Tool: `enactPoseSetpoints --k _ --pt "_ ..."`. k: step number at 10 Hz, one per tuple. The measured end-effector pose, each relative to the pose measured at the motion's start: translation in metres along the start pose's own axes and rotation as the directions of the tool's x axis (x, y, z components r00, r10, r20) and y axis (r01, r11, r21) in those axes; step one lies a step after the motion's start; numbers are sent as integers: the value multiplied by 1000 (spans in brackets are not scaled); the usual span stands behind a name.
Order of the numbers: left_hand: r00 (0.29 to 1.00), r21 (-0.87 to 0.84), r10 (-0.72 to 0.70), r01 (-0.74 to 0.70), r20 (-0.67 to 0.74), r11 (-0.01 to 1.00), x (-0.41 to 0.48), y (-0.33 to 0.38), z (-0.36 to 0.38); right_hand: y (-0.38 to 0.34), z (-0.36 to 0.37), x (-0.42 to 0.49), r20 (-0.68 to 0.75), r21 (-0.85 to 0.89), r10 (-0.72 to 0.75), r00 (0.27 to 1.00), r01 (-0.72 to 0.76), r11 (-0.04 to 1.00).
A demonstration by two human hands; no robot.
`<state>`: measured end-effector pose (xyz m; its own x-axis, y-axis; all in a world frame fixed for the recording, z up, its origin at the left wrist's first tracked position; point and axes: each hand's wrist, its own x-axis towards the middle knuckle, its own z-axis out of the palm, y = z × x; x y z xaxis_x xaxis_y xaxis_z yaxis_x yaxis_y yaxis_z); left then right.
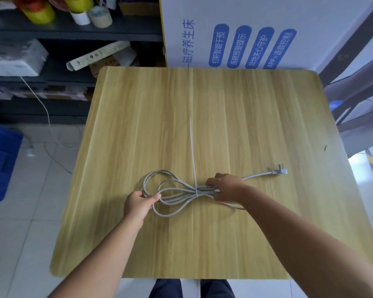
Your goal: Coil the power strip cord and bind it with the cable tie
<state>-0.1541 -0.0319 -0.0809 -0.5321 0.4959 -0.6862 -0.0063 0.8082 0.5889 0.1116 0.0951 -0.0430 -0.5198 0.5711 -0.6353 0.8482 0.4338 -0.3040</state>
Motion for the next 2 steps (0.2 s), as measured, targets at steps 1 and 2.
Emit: enactPoseSetpoints --k 1,2 --pt "1000 56 8 -6 -25 998 -1 2 1 2 6 -1 -62 -63 43 997 -47 997" --pt "998 122 7 0 -58 993 -8 2 2 2 5 -10 -126 -102 80 989 -93 990"
